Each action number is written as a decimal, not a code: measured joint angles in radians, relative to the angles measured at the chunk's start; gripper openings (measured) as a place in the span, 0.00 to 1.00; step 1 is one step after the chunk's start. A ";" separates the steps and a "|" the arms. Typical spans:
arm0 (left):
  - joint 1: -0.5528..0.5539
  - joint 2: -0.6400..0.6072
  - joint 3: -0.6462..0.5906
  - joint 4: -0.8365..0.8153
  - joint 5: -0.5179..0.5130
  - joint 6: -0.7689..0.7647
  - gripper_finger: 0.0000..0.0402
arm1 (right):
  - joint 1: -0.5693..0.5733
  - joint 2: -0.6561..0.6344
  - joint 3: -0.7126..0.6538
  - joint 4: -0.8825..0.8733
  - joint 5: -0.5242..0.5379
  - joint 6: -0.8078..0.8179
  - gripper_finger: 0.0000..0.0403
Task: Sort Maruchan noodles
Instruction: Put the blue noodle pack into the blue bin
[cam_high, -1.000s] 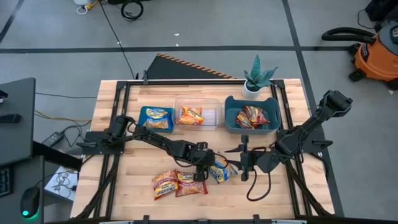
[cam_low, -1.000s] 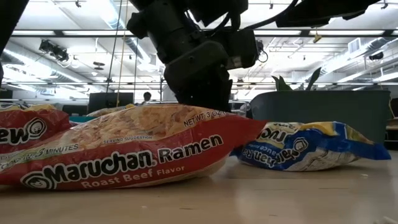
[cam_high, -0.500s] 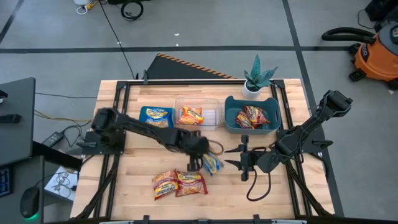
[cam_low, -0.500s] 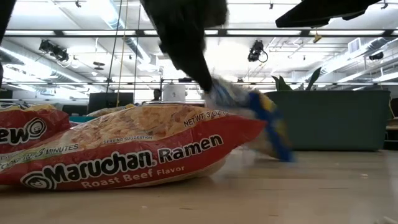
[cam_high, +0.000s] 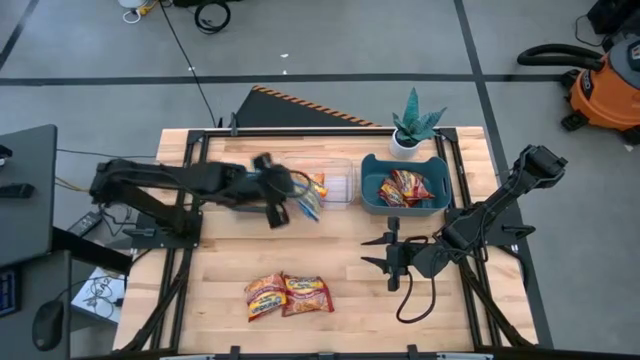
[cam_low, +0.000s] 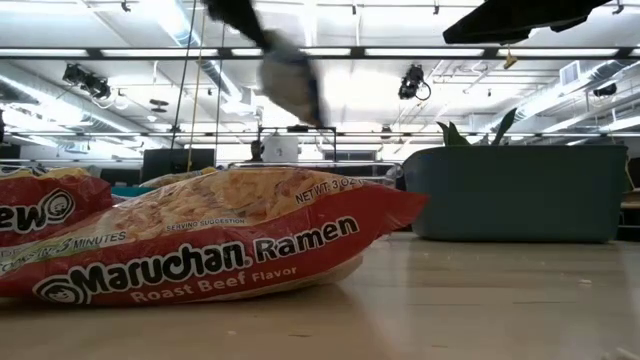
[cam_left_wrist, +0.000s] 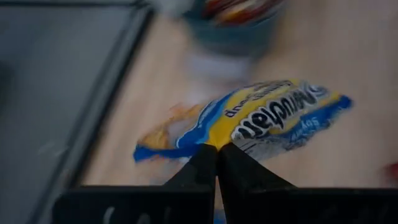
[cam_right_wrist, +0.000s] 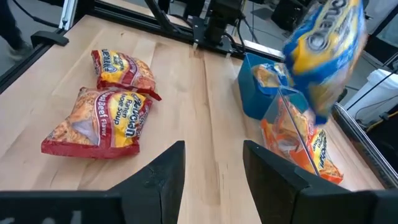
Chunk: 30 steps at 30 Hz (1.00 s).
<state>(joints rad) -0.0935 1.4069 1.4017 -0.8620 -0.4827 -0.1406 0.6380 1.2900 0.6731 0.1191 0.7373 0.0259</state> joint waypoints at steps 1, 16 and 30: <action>0.013 -0.012 0.000 -0.041 -0.039 -0.006 0.03 | 0.000 0.000 0.000 0.002 -0.001 0.000 0.42; 0.203 -0.040 -0.002 -0.328 -0.098 -0.025 0.03 | 0.002 0.000 0.000 0.011 -0.024 0.001 0.42; 0.265 -0.165 -0.259 -0.203 -0.101 0.003 0.03 | 0.002 0.000 0.000 0.010 -0.039 0.030 0.42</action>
<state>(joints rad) 0.1719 1.2414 1.1430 -1.0650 -0.5840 -0.1379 0.6399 1.2900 0.6735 0.1287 0.6984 0.0559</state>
